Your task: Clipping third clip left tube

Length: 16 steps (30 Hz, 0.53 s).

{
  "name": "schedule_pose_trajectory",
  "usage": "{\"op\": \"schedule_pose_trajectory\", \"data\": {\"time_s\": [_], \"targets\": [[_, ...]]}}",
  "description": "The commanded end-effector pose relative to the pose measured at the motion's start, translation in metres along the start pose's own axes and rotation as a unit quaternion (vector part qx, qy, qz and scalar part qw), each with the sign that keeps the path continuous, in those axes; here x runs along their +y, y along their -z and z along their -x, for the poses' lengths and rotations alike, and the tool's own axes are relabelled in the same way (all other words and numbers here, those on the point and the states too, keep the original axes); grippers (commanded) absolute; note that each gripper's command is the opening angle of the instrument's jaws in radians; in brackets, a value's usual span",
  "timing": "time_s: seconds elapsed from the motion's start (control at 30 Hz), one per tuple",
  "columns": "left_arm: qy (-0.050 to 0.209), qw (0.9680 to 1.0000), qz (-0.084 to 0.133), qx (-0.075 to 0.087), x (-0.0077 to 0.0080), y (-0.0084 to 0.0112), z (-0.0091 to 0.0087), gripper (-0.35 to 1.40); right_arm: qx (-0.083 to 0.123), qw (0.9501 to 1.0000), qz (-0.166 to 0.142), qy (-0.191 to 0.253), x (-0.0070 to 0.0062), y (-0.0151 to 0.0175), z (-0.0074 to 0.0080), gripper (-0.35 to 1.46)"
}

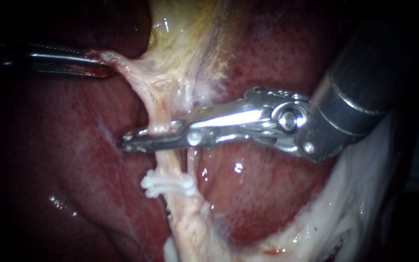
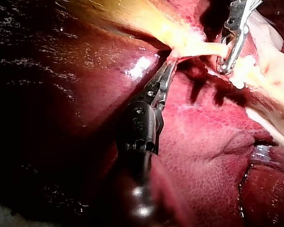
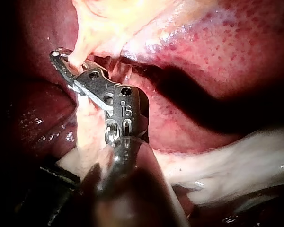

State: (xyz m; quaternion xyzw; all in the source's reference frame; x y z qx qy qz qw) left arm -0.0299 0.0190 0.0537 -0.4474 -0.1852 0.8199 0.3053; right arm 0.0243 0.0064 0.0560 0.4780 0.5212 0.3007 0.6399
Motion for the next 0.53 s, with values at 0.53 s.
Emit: {"op": "schedule_pose_trajectory", "data": {"time_s": [0.53], "targets": [[0.000,1.0000,0.000,0.000,-0.0002,-0.0001,0.0000,-0.35,-0.007,0.9999,-0.008,0.000,0.0002,-0.0003,0.0006,-0.35]]}}
